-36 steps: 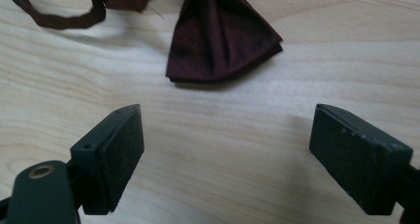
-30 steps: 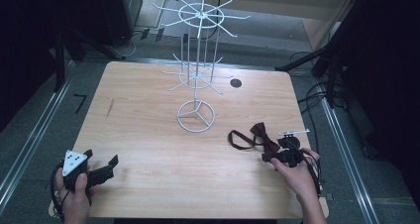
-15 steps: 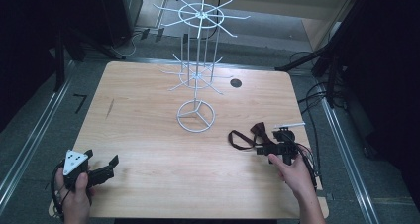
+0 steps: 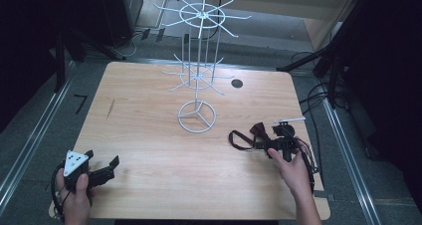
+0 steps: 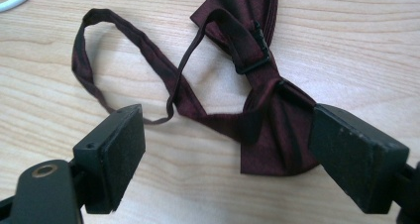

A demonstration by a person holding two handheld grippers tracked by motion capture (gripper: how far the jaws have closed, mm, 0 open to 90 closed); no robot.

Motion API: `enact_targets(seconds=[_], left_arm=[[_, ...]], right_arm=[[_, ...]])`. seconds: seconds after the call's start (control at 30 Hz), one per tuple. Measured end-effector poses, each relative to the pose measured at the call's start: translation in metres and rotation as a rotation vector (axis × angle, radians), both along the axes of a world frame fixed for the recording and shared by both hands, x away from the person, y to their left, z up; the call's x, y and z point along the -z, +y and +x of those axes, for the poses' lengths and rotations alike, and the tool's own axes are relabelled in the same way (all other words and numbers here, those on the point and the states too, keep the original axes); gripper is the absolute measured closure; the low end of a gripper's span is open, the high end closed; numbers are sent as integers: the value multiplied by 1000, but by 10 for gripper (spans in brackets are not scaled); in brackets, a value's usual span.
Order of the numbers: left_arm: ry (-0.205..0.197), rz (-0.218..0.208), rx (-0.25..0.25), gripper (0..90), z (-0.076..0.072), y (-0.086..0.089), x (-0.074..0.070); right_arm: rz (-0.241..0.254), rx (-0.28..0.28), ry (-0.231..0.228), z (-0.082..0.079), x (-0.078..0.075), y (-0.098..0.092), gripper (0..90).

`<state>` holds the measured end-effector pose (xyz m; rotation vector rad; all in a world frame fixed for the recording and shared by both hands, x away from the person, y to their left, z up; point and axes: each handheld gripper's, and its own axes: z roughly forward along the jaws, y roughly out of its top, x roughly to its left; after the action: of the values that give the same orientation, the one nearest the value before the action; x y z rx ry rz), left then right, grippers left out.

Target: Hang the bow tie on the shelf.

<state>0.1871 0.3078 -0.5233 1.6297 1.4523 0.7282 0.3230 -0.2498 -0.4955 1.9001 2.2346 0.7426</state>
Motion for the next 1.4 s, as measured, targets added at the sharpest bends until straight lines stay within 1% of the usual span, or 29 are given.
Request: enact_targets(seconds=[0.07,0.17,0.23,0.27,0.3,0.4,0.43,0.47,0.5,0.53,0.57,0.6,0.63,0.67,0.73,0.8,0.87,0.9,0.93,1.0,1.07,1.1,1.13,1.17,1.2,1.3,1.33,1.37,1.4], left_arm=[[0,1,1,81,0,0,0],[1,2,2,81,0,0,0],[4,7,2,81,0,0,0],[2,8,1,81,0,-1,0],[2,7,1,81,0,-1,0],[2,7,1,81,0,-1,0],[2,7,1,81,0,-1,0],[2,7,1,81,0,-1,0],[2,8,1,81,0,-1,0],[3,8,1,83,0,-1,0],[3,8,1,83,0,-1,0],[2,7,1,83,0,-1,0],[2,7,1,83,0,-1,0],[3,8,1,83,0,-1,0],[3,8,2,83,0,-1,0],[3,8,2,83,0,-1,0],[3,9,3,83,0,-1,0],[3,9,3,83,0,-1,0],[3,9,3,83,0,-1,0],[3,9,3,83,0,-1,0],[4,9,3,84,0,-1,0],[4,9,3,83,0,-1,0],[4,9,4,83,0,-1,0],[4,10,4,84,0,-1,0],[4,10,3,84,0,-1,0],[4,9,4,84,0,-1,0],[5,10,4,84,0,-1,0],[4,9,4,84,0,-1,0],[4,9,4,84,0,-1,0]], right_arm=[[7,-1,5,2,1,0,137],[-2,-1,15,7,7,3,133],[-12,-6,18,9,9,6,132],[-41,-12,19,11,13,10,133],[-48,-6,25,12,14,11,136],[-55,-5,44,14,18,11,155],[-61,0,40,14,19,11,180],[-61,0,40,14,19,11,180],[-68,8,36,13,19,10,215],[-60,28,30,13,18,7,254],[-49,36,25,12,18,5,274],[-45,38,15,12,19,3,310],[-45,38,15,12,19,3,310],[-43,45,11,11,18,2,344],[-61,44,-8,9,18,-1,436],[-48,48,-9,8,18,-3,447],[-67,39,-24,7,19,-3,470],[-67,39,-24,7,19,-3,470],[-100,28,-28,7,19,0,477],[-105,29,-26,6,19,2,489],[-148,22,-39,6,20,5,524],[-148,22,-39,6,20,5,524],[-166,24,-46,5,20,5,562],[-168,23,-49,5,20,5,568],[-174,26,-50,5,20,4,615],[-180,28,-64,3,20,3,643],[-166,28,-81,1,21,0,681],[-162,25,-85,0,22,-2,698],[-165,18,-93,-1,22,-3,735]])
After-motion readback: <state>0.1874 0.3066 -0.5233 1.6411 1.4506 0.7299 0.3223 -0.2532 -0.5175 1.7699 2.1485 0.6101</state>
